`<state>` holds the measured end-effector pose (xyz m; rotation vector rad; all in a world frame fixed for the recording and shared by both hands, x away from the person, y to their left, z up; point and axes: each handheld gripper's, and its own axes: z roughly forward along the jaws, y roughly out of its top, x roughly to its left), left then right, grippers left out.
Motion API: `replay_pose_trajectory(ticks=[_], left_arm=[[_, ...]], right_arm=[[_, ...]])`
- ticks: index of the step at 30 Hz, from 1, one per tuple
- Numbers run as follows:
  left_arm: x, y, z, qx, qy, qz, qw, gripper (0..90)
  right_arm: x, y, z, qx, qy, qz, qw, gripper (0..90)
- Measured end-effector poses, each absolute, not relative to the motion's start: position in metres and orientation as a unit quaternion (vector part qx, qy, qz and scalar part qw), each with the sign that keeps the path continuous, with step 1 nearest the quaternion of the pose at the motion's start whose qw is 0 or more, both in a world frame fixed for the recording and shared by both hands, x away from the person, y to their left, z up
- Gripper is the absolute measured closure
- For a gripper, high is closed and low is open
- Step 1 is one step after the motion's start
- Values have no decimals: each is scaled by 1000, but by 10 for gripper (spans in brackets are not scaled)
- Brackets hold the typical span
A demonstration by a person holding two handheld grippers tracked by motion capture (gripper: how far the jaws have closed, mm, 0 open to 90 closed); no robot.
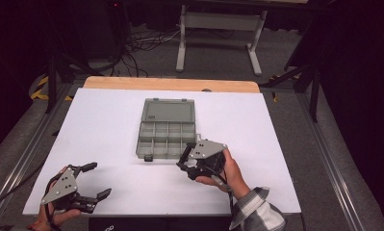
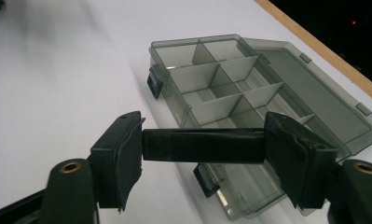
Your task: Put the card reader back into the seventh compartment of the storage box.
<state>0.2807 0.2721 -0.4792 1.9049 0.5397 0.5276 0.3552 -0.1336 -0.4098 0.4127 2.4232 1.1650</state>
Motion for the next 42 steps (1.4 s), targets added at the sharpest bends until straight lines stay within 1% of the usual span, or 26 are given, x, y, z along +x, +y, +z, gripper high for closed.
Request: replay_pose_trajectory(ticks=[23,33,39,42], left_arm=[[281,272,-480,796,225,217,519,70],[281,273,-480,795,226,217,520,68],[281,272,-480,796,225,215,520,67],[280,272,-480,796,225,215,520,66]], right_arm=[[392,-101,-408,146,879,403,208,308],[409,-93,-420,176,879,396,199,308],[413,-94,-425,197,872,406,188,308],[413,-92,-432,198,878,393,187,308]])
